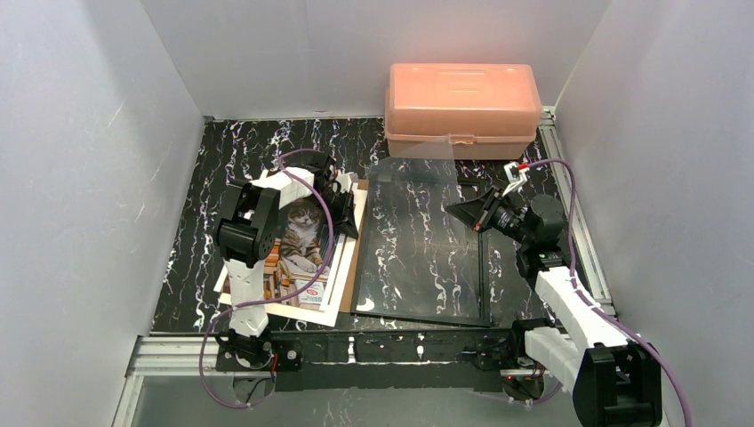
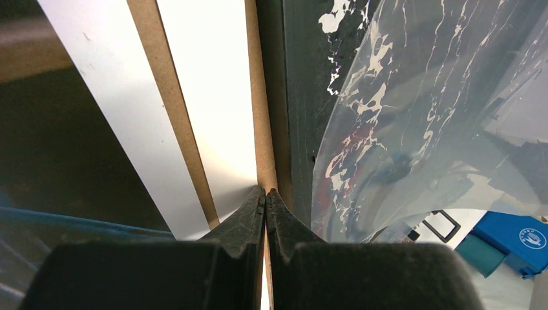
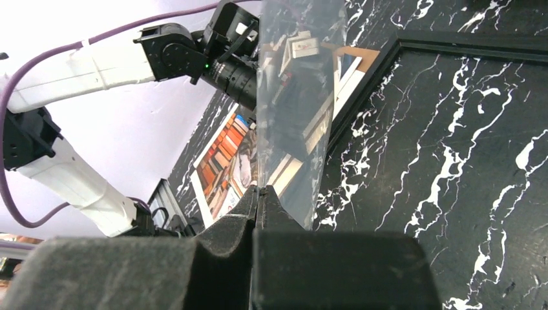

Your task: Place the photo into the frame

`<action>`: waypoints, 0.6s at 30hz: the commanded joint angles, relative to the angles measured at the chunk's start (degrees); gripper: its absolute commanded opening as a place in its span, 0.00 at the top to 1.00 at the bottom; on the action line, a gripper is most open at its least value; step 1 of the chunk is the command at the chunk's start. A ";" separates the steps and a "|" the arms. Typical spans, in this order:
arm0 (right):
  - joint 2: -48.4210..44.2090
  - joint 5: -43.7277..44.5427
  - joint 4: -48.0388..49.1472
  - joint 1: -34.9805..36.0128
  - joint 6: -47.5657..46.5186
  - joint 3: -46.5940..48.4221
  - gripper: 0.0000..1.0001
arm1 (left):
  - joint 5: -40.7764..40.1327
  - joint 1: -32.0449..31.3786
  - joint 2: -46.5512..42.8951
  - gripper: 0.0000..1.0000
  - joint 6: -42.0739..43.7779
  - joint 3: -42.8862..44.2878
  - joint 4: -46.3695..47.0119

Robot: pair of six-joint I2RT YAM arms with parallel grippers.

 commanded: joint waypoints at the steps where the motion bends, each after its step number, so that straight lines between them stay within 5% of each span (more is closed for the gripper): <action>1: -1.23 -1.19 5.68 -0.03 2.07 -0.04 0.99 | -0.34 -0.50 1.10 1.00 0.39 0.64 -0.95; 18: 1.27 4.77 -2.00 -0.03 -3.33 -0.06 0.99 | -0.06 -0.56 0.74 1.00 0.20 0.76 -0.92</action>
